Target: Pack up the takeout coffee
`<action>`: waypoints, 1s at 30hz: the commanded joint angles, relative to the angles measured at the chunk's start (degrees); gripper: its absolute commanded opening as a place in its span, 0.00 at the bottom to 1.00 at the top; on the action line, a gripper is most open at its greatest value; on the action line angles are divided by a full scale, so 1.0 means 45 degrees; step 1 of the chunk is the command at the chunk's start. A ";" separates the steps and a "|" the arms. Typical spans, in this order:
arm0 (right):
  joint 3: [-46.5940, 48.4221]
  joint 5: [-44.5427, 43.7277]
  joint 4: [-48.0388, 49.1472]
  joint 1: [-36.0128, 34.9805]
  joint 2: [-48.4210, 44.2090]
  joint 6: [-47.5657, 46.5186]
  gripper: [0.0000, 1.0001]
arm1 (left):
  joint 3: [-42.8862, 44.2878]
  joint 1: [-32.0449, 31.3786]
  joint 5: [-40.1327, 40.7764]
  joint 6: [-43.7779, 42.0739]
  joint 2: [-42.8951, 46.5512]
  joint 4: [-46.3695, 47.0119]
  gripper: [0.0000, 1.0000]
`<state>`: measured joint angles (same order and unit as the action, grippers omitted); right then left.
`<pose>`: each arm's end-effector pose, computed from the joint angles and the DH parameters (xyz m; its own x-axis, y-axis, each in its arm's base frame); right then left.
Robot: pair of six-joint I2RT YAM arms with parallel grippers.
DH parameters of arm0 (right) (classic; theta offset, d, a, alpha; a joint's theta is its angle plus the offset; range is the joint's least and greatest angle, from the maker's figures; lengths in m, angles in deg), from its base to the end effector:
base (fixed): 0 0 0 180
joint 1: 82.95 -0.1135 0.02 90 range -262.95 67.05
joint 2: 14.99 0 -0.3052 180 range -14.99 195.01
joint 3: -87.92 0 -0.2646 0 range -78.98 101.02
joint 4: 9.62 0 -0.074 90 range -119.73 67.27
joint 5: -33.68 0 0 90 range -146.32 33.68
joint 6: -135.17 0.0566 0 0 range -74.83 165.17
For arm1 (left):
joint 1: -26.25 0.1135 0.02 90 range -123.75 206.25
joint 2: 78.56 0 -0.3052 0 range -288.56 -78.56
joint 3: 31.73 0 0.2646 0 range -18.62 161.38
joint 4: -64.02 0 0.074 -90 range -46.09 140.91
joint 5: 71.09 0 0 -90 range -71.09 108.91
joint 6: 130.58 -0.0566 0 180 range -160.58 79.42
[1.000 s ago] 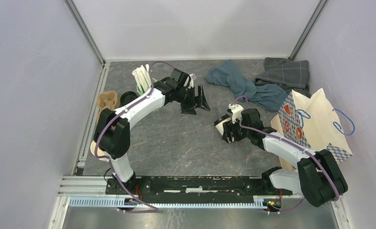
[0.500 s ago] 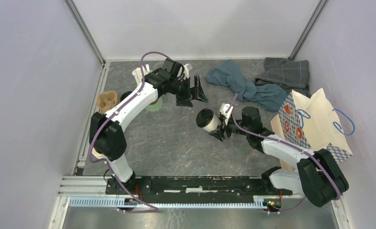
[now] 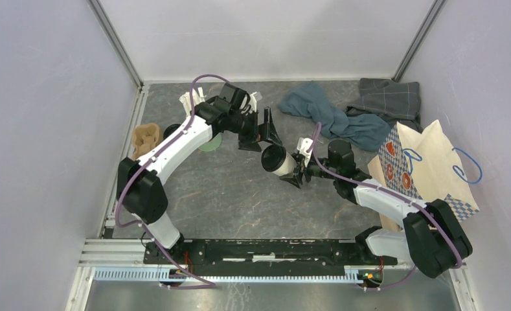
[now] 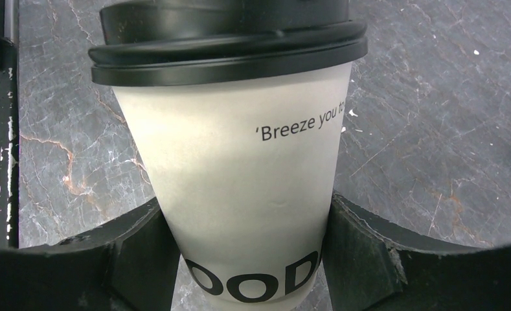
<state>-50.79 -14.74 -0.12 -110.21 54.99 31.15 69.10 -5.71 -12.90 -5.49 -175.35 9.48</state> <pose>0.2117 0.1513 0.2350 -0.0655 -0.2376 -0.9691 -0.9438 0.3301 -0.0171 0.3216 -0.2358 0.3410 -0.9578 0.0218 -0.2867 0.2245 0.6795 -0.6985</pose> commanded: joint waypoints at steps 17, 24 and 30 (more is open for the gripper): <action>0.0552 -0.0529 0.0413 -0.0069 0.0339 -0.0356 0.57 | -0.0668 -0.1076 0.1667 0.0833 0.1051 0.0007 0.89; 0.0597 -0.0839 0.0424 -0.0186 0.0397 -0.0361 0.60 | -0.0479 -0.1196 0.1887 0.0874 0.0764 0.0007 0.80; 0.0495 -0.1258 0.0731 -0.0246 0.0547 -0.0191 0.67 | -0.0325 -0.1199 0.2309 0.0854 0.0725 -0.0018 0.68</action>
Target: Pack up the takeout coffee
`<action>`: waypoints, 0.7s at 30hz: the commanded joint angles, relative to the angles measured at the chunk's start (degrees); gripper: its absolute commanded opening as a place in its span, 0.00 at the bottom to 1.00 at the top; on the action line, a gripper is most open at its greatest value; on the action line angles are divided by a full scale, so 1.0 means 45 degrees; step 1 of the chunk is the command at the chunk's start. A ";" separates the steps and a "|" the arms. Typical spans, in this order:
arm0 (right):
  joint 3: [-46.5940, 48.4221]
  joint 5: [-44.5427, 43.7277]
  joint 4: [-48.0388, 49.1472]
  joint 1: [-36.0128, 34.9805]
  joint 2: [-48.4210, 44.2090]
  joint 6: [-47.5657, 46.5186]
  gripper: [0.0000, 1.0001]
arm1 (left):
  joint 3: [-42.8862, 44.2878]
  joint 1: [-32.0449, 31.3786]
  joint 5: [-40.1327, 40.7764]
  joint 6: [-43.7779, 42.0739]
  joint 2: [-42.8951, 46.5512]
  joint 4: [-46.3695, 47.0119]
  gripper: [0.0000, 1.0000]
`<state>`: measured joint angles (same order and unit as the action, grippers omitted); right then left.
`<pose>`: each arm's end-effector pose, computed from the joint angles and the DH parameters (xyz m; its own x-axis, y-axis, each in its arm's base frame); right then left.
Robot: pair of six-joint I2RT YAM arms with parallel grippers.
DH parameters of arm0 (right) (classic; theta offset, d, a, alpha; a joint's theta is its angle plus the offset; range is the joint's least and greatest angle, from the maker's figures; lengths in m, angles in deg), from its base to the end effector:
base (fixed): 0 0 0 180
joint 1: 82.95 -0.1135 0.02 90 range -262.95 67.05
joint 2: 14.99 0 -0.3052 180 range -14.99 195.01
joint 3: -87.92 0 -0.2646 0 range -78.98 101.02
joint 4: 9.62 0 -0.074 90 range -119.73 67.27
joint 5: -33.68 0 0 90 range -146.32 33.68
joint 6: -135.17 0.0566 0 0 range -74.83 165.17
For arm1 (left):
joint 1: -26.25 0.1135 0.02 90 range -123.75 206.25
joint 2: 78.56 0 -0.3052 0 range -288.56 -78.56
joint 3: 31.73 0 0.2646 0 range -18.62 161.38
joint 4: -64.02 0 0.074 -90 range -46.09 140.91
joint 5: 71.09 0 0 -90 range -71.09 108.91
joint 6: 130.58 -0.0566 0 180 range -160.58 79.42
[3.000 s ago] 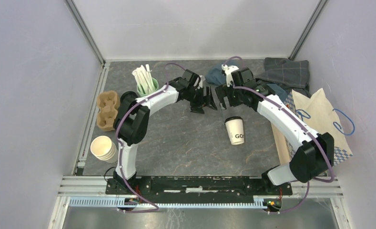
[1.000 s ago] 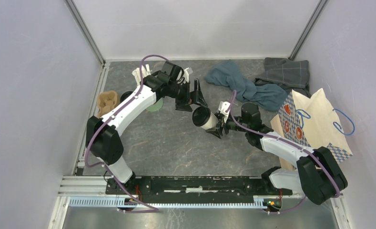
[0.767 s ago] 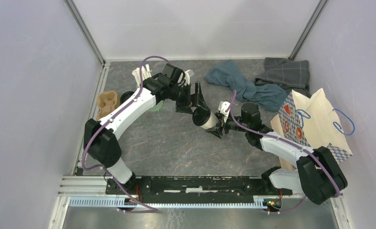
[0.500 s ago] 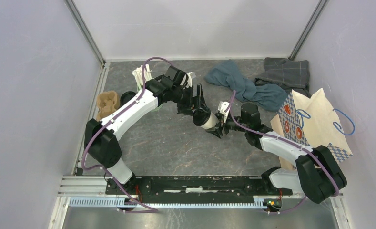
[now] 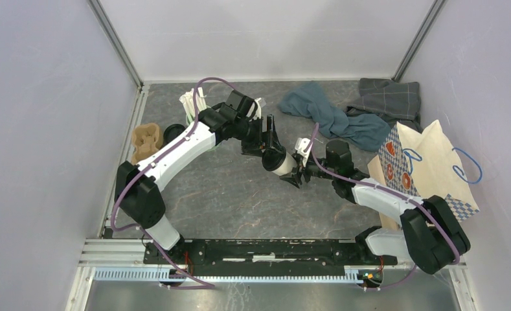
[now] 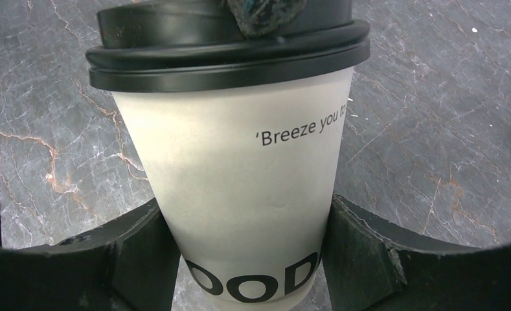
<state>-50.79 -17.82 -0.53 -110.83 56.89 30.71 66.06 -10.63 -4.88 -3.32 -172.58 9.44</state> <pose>0.2159 0.1541 0.2256 -0.0945 -0.2711 -0.9579 -0.9310 0.3648 -0.0114 0.2942 -0.2493 0.3379 -0.9493 0.0197 -0.3136 0.2240 0.7424 -0.6314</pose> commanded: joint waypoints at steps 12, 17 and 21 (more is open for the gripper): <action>0.0402 -0.1665 0.0840 -0.0387 0.0253 -0.0098 0.98 | 0.0724 -0.0111 0.1312 -0.0078 -0.0308 -0.0071 0.61; 0.0690 -0.3017 -0.0666 -0.0391 -0.0369 0.0060 0.98 | 0.1340 -0.0156 0.2196 -0.0547 -0.0841 -0.0172 0.60; 0.1546 -0.5987 -0.3480 -0.0398 -0.1452 0.0776 0.98 | 0.2687 -0.0513 0.3697 -0.1157 -0.1666 -0.0940 0.60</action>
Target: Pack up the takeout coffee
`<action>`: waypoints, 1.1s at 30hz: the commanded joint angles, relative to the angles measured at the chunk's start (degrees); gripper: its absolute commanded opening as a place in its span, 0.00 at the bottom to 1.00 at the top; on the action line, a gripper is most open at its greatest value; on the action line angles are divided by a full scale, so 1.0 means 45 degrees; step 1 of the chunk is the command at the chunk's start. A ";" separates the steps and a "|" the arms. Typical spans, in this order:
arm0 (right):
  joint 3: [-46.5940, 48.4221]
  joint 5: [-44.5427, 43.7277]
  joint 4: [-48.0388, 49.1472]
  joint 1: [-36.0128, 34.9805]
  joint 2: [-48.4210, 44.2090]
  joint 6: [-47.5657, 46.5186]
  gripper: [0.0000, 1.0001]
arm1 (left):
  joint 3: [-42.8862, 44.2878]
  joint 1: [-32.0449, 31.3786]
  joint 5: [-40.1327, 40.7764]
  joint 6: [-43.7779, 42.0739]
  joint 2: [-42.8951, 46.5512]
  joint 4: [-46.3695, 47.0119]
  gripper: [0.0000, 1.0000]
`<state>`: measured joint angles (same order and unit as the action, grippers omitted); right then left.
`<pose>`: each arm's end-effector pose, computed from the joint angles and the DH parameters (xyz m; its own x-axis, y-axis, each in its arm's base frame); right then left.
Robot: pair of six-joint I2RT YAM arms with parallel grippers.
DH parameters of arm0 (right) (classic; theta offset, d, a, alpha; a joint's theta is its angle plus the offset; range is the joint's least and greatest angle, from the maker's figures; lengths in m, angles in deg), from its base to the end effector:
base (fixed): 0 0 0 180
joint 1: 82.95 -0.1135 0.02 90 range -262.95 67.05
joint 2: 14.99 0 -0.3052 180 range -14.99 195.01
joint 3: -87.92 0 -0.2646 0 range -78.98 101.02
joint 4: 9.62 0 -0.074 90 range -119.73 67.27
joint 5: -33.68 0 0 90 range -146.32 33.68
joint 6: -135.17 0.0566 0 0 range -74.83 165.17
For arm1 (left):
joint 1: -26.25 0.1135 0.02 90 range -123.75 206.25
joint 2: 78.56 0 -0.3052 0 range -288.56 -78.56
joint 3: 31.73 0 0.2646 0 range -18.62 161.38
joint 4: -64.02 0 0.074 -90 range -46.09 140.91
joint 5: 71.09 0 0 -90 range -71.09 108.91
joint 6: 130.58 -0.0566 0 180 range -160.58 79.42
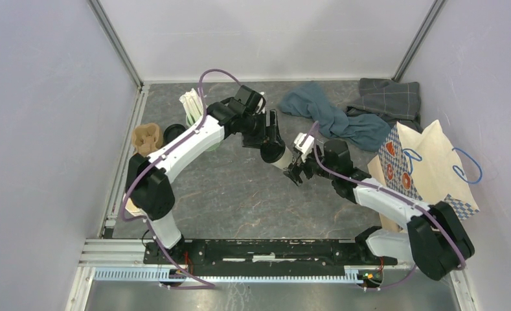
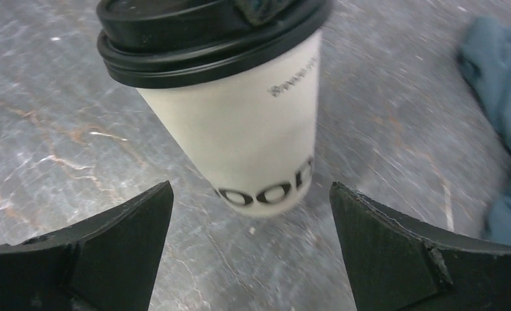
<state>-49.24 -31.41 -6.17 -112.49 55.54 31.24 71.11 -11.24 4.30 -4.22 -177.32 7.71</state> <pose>0.2204 0.1523 0.2268 -0.1586 -0.3408 -0.9266 -0.8443 0.5334 -0.0517 0.3161 -0.2604 0.3322 -0.9269 -0.0120 -0.3750 0.2012 0.8278 -0.5237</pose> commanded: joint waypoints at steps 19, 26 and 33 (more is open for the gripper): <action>0.3015 -0.6816 -0.9798 -0.0030 -0.7439 0.2756 0.98 | 1.0940 -0.2170 0.7812 -0.3160 -0.7425 -0.5435 0.60; 0.2943 -0.6948 -1.0251 -0.0035 -0.8181 0.2754 0.98 | 1.0987 -0.2175 0.7836 -0.3294 -0.7864 -0.5374 0.64; 0.3213 -0.6721 -1.0471 -0.0027 -0.8256 0.2676 0.98 | 1.1036 -0.2175 0.7383 -0.3231 -0.7962 -0.5368 0.88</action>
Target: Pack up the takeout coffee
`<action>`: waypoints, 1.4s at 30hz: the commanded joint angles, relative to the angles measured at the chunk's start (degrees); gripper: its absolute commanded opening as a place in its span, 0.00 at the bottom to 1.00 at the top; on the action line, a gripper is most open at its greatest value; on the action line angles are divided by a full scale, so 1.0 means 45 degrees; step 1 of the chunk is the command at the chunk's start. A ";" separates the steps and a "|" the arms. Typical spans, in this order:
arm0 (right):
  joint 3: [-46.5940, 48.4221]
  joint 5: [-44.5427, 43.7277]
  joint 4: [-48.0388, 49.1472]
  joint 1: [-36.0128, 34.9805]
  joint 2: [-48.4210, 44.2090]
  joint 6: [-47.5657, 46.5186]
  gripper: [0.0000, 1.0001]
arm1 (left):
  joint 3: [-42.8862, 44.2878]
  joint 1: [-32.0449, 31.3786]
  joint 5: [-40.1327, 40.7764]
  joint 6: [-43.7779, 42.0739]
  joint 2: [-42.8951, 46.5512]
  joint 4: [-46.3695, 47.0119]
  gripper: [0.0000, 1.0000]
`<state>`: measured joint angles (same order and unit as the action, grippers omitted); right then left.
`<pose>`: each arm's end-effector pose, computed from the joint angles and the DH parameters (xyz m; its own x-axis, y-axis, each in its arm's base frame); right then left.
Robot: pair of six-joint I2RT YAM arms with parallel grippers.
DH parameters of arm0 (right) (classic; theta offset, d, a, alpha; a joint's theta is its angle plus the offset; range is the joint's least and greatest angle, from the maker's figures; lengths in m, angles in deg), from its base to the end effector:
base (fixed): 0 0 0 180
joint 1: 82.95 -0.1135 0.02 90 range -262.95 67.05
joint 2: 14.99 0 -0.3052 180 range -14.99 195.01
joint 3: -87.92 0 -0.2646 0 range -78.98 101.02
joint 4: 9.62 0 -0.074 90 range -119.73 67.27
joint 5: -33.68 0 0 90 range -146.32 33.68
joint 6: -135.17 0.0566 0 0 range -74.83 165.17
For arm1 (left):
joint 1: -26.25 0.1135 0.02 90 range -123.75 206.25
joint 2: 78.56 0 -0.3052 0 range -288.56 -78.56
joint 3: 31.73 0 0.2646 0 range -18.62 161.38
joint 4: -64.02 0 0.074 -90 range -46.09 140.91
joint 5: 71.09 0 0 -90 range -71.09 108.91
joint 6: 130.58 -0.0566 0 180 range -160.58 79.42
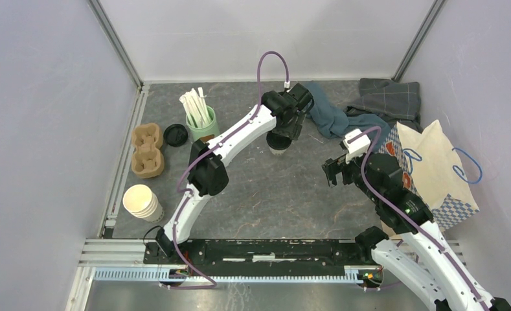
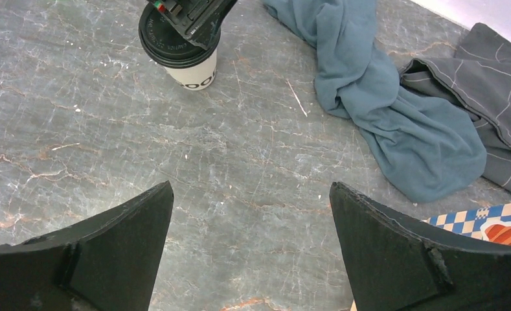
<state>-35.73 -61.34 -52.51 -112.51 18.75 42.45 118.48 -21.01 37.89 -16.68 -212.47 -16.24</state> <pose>0.1179 0.0612 0.3396 -0.2812 -0.2138 -0.9355 -0.4339 0.8979 -0.0748 0.3811 -0.3853 0.2931 -0.7996 0.3008 -0.5197 0.2993 0.9500 0.0893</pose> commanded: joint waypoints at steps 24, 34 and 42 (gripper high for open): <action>0.6282 -0.4771 -0.4036 0.0024 0.3966 0.1151 0.98 | 0.0448 0.0124 -0.0496 -0.0319 0.3579 -0.1402 1.00; 1.0167 -0.6443 -0.6080 0.4040 0.7187 0.2119 0.98 | -0.4316 0.0345 -0.3320 -0.0750 0.9106 0.1049 1.00; 1.0426 -0.3313 -0.6337 0.8189 0.7722 0.4878 0.96 | -0.6810 0.0513 -0.4689 -0.0783 1.1745 0.2164 1.00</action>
<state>9.18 -82.10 -79.00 -81.17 54.18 55.56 91.29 -19.11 21.63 -17.59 -162.15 -11.41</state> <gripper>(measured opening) 0.968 0.994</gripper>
